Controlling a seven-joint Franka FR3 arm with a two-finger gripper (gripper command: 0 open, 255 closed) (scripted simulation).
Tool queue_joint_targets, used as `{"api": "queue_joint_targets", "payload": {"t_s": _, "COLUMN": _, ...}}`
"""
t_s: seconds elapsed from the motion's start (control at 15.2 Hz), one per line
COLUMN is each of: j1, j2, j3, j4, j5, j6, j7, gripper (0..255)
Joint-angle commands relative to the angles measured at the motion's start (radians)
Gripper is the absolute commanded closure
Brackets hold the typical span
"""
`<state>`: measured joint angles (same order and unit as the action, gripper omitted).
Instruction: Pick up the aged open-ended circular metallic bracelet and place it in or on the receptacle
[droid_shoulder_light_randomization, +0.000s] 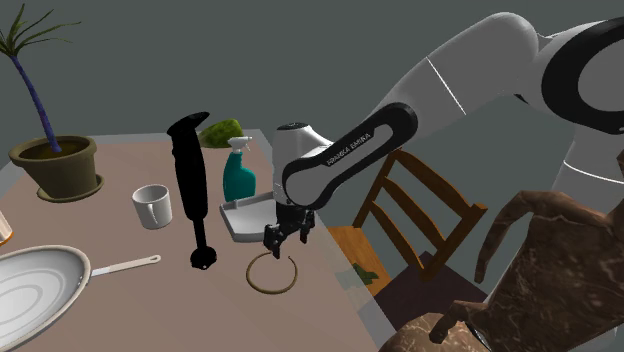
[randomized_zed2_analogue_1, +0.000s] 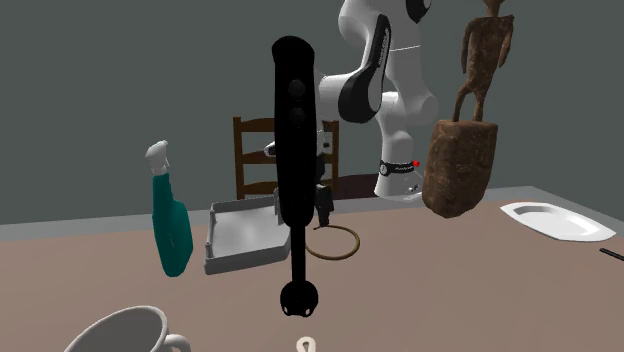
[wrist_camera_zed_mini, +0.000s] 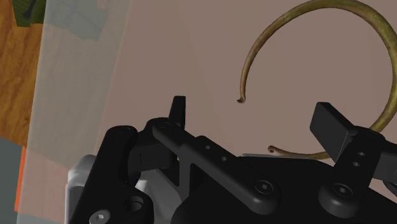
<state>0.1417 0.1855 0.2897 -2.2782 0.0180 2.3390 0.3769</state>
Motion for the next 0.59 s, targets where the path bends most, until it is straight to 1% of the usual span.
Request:
{"api": "queue_joint_targets", "payload": {"t_s": 0.0, "j1": 0.002, "j2": 0.02, "j3": -0.002, "j4": -0.009, "j5": -0.007, "j6": 0.029, "j7": 0.005, "gripper": 0}}
{"api": "queue_joint_targets", "payload": {"t_s": 0.2, "j1": 0.006, "j2": 0.045, "j3": -0.004, "j4": -0.019, "j5": -0.016, "j6": 0.062, "j7": 0.012, "gripper": 0}}
{"api": "queue_joint_targets", "payload": {"t_s": 0.53, "j1": 0.006, "j2": 0.045, "j3": -0.004, "j4": -0.019, "j5": -0.016, "j6": 0.062, "j7": 0.012, "gripper": 0}}
